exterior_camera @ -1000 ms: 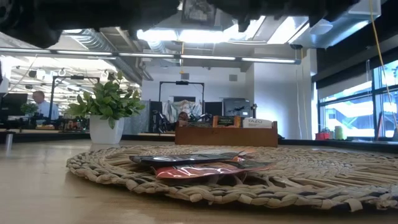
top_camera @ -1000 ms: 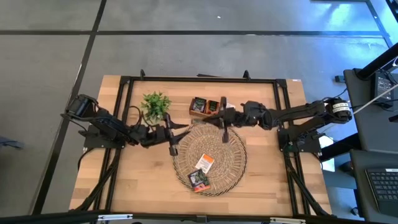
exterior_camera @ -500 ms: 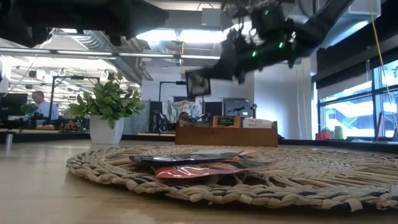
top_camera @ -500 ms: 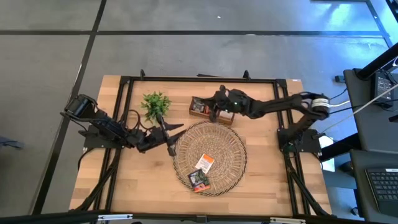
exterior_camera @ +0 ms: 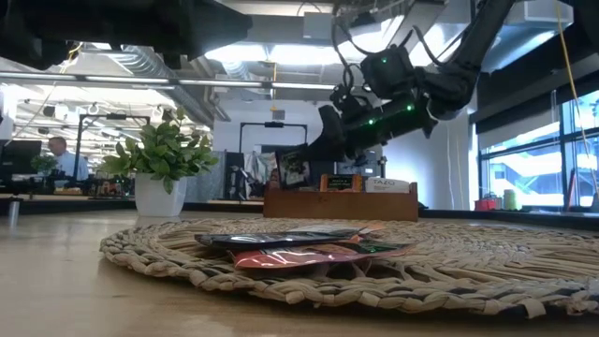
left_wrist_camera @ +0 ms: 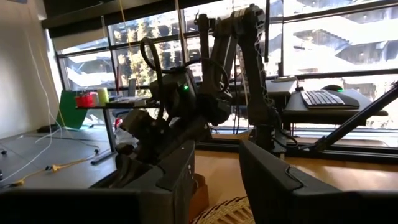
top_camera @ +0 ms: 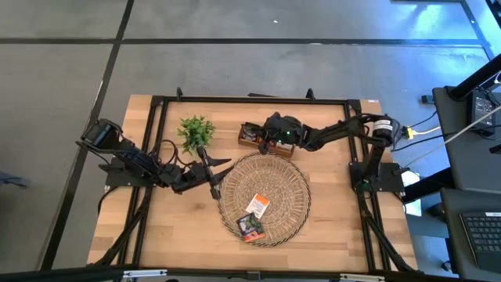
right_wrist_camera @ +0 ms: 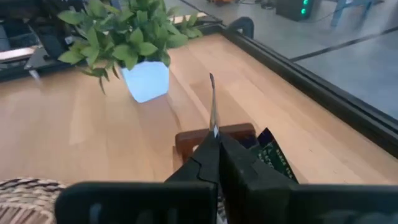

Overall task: Pick & Place Tea
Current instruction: Put the black and white tea bag into the left section of the wooden organizer, then put the white and orange tea bag into the right section of the wooden organizer

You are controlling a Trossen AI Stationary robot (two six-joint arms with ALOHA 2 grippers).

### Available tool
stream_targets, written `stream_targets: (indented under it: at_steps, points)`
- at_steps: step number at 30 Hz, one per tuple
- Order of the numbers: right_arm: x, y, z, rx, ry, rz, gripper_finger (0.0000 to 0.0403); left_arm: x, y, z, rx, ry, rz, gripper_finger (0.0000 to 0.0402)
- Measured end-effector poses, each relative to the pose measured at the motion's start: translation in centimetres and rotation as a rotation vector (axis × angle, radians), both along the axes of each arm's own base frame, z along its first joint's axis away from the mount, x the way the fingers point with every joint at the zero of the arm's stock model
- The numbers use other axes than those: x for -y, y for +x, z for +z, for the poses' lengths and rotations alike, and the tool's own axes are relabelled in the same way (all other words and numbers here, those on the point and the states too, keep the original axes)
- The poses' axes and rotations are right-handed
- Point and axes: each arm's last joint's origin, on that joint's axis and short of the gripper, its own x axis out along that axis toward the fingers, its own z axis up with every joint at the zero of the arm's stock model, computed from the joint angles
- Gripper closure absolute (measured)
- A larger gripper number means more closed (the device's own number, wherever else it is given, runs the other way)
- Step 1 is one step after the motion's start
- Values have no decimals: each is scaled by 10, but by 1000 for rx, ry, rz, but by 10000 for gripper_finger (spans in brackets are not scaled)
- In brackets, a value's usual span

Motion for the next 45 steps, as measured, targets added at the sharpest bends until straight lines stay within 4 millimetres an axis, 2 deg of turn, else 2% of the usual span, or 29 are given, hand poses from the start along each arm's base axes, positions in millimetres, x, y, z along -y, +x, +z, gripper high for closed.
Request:
stream_targets:
  at_steps: [7, 19, 27, 30, 37, 42, 45]
  points:
    - [1, 0, -7, -20, 11, -50, 393, 0, 0, 0, -1, -3, 0, 279]
    - [4, -1, -7, -28, -21, -149, 320, 0, 0, 0, 7, -22, -7, 277]
    - [4, 1, 2, 65, -37, -128, 309, 0, 0, -2, 13, -66, -17, 279]
    - [-3, 4, 4, 80, -58, -5, 309, 1, 1, -6, -10, -86, -25, 277]
    - [-42, 9, 12, 71, -43, 503, 309, 3, 3, -17, -89, -139, -107, 280]
    - [-67, 7, 15, 31, 16, 688, 309, 8, 4, -24, -143, -209, -300, 277]
    - [-84, 4, 14, -39, -20, 741, 309, 12, 4, -28, -187, -263, -433, 277]
